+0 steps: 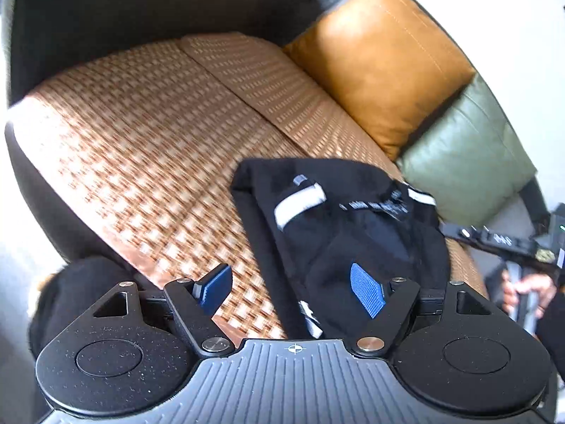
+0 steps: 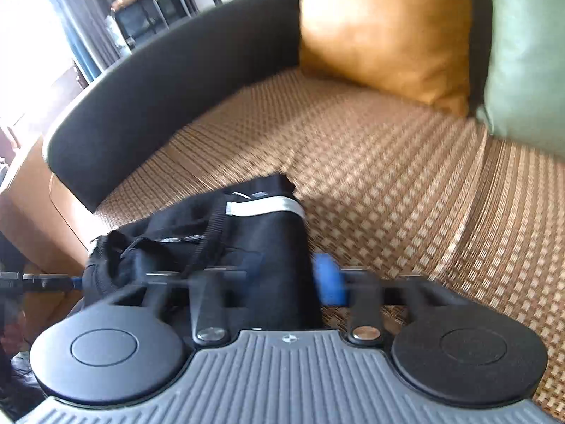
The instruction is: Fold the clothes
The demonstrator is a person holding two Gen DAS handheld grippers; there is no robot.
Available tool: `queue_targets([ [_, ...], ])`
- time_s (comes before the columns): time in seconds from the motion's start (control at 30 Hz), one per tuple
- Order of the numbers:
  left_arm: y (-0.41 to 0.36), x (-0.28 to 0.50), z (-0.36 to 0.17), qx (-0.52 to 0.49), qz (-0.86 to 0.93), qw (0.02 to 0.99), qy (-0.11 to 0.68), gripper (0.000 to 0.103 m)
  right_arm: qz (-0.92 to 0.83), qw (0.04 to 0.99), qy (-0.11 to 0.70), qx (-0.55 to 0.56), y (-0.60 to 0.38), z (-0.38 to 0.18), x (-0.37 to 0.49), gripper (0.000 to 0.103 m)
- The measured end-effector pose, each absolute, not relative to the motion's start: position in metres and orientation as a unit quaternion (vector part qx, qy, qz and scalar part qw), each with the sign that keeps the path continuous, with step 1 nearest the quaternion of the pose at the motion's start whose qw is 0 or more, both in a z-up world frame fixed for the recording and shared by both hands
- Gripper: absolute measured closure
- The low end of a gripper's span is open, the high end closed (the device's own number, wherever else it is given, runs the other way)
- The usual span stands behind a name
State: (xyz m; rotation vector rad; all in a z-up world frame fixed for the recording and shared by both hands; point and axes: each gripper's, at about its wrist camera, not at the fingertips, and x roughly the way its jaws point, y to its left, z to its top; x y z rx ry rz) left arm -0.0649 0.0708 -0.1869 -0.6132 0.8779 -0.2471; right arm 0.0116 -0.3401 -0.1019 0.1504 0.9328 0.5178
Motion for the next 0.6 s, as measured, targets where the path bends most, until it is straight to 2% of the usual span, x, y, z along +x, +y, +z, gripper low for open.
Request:
queue_targets([
  [0.13, 0.066, -0.061, -0.193, -0.294, -0.125, 0.848, 0.422, 0.018, 0.262, 0.849, 0.446, 0.106, -0.337, -0.113, 0.022, 0.083],
  [0.27, 0.058, -0.060, -0.201, -0.294, -0.119, 0.846, 0.429, 0.019, 0.287, 0.822, 0.466, 0.156, -0.333, -0.135, 0.047, 0.092],
  [0.43, 0.054, -0.062, -0.207, -0.296, -0.110, 0.844, 0.432, 0.018, 0.277, 0.815, 0.464, 0.207, -0.337, -0.163, 0.055, 0.091],
  [0.53, 0.054, -0.063, -0.207, -0.302, -0.104, 0.842, 0.435, 0.018, 0.279, 0.826, 0.449, 0.193, -0.344, -0.150, 0.052, 0.079],
  [0.57, 0.054, -0.063, -0.208, -0.306, -0.101, 0.841, 0.436, 0.018, 0.279, 0.831, 0.445, 0.183, -0.346, -0.143, 0.052, 0.066],
  [0.6, 0.054, -0.063, -0.209, -0.310, -0.098, 0.839, 0.437, 0.017, 0.279, 0.833, 0.445, 0.175, -0.349, -0.138, 0.052, 0.046],
])
